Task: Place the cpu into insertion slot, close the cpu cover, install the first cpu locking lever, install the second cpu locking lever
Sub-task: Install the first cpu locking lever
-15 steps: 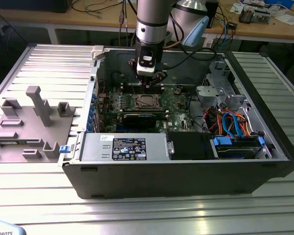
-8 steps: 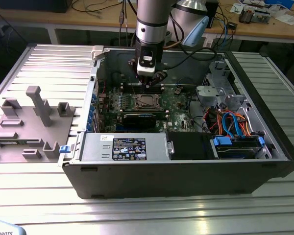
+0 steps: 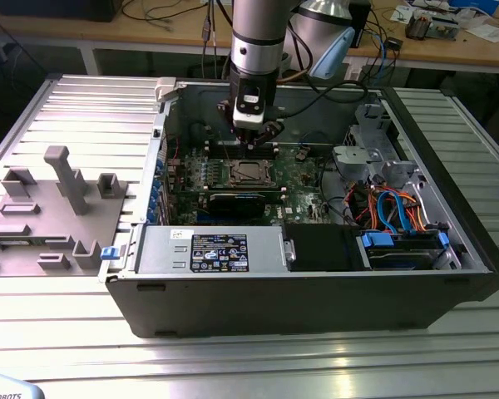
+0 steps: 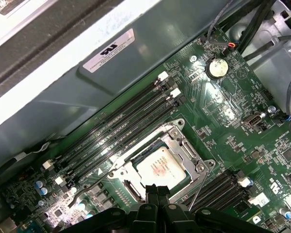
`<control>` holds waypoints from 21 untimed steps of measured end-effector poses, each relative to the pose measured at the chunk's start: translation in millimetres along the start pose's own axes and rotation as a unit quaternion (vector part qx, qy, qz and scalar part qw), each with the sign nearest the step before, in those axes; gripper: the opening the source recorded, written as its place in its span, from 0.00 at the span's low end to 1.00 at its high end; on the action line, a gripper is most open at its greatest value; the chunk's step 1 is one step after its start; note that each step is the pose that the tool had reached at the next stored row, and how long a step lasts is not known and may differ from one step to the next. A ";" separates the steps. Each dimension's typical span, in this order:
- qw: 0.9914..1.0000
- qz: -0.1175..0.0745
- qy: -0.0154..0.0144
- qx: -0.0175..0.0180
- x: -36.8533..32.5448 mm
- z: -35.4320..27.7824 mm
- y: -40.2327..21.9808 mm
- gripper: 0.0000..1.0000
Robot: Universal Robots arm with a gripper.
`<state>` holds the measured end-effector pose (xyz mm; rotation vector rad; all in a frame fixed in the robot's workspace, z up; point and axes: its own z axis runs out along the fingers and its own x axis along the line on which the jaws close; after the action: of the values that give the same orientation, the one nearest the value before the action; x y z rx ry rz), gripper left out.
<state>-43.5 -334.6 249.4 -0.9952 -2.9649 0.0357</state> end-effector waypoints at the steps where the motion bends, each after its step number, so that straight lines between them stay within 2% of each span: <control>1: 1.000 0.000 0.000 0.000 0.0 0.0 0.0 0.11; 21: 1.000 -0.011 0.000 0.000 0.0 0.0 0.0 0.11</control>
<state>-43.5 -334.5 249.4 -0.9622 -2.9761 0.0359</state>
